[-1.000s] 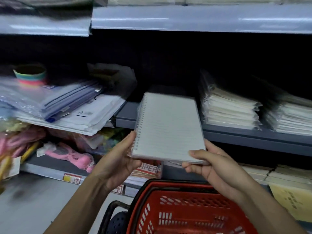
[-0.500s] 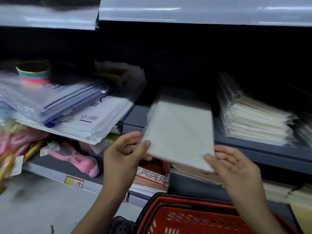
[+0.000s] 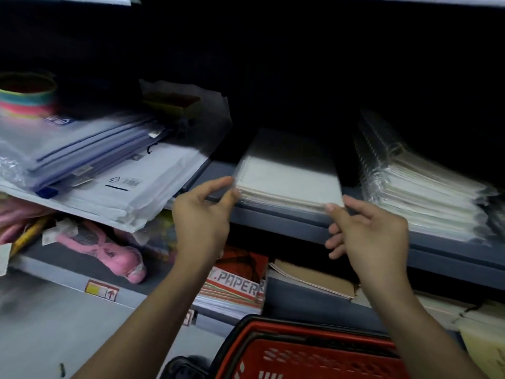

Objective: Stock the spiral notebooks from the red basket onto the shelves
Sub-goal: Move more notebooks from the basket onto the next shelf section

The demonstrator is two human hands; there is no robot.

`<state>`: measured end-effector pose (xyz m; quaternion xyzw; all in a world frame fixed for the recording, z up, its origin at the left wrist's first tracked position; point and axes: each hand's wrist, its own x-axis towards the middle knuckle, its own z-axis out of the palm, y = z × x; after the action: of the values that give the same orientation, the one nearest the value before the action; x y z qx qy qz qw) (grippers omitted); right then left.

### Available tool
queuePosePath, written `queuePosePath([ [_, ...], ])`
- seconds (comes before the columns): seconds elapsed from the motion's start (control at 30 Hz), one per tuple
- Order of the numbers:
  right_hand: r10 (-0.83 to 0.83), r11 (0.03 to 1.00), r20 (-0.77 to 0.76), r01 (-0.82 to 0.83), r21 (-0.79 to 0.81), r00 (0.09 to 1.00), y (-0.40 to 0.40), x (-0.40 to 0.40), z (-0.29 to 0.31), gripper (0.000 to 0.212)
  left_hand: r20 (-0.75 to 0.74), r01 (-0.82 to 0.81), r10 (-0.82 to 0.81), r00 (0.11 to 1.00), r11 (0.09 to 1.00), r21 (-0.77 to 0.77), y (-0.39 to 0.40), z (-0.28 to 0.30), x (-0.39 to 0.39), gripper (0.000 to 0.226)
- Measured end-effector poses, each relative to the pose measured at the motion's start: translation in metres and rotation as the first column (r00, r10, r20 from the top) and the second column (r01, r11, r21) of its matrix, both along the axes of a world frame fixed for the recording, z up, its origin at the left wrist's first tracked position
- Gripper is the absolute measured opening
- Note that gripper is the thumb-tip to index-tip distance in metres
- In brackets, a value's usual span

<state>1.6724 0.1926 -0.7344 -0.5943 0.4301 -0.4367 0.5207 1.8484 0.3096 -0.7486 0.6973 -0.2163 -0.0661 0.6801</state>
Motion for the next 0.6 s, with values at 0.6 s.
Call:
queuePosePath([
  [0.6,0.199,0.964,-0.401,-0.251,-0.082,0.894,0.051,-0.109,-0.087,0.019,0.1,0.28,-0.293,0.951,0.951,0.129,0.041,-0.061,-0.099,0.008],
])
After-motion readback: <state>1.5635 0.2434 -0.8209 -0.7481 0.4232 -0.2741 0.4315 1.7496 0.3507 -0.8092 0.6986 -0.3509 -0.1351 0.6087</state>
